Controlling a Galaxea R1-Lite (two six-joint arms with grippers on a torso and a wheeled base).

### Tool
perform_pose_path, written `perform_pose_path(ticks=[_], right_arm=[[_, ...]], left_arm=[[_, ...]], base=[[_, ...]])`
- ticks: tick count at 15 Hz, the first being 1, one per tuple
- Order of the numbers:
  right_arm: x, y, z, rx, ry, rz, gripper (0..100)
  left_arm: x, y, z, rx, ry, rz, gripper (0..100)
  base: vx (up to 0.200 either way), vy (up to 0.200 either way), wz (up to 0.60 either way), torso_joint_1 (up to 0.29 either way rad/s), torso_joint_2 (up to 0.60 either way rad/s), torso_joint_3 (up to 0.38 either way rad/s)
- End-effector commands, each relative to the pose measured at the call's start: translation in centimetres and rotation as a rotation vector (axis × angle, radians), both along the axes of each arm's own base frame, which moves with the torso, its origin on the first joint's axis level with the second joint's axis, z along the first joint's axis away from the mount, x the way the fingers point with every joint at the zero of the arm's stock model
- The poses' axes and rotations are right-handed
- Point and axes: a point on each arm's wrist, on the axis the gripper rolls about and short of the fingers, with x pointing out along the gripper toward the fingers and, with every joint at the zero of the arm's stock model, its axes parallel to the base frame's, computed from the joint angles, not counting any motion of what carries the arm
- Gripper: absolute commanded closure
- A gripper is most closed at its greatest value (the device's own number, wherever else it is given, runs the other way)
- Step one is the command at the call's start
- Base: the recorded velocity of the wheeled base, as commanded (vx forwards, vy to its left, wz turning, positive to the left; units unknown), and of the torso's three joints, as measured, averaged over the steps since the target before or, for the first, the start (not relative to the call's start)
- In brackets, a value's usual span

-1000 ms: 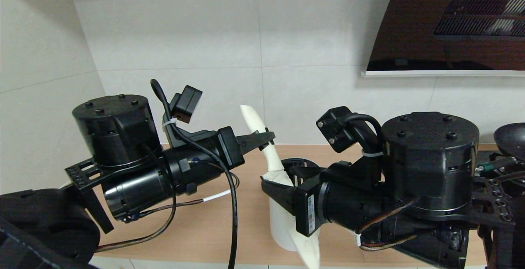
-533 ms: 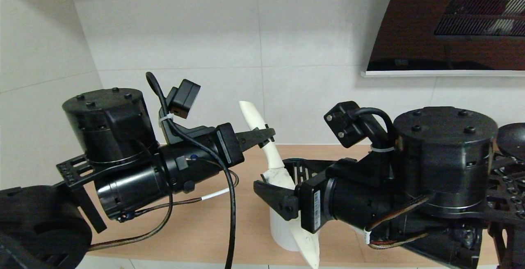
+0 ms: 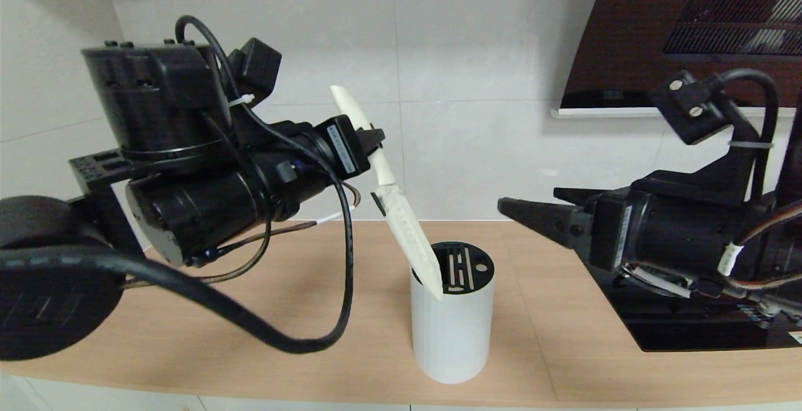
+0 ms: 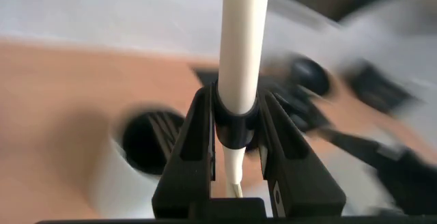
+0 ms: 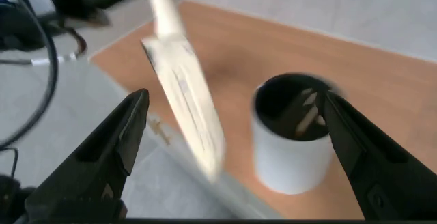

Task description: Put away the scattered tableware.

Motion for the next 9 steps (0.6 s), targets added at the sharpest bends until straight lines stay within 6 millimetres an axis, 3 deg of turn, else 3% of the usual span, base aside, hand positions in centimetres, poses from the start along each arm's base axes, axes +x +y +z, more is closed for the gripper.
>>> perform_pose_path(ticks=[1,2,9], right_arm=[[-0.1,-1.5,1.0,0.026,-0.034,-0.04,0],[0.3,-1.7,0.7,0.013,-0.028,-0.06,0],[0.9,-2.3,0.6,-0.018,-0.044,-0.096,0]], left_arm=[[1.7,-1.0,0.1,0.054,-0.038,0.048,100],[2.7,-1.7,-0.1,0.111,-0.064,0.103,100],[3.7,-5.4,-1.8,0.201,-0.099,0.283,100]], base=[[0.0,0.0,0.0,0.0,0.0,0.0],[0.0,0.0,0.0,0.0,0.0,0.0],[0.0,0.0,0.0,0.0,0.0,0.0]])
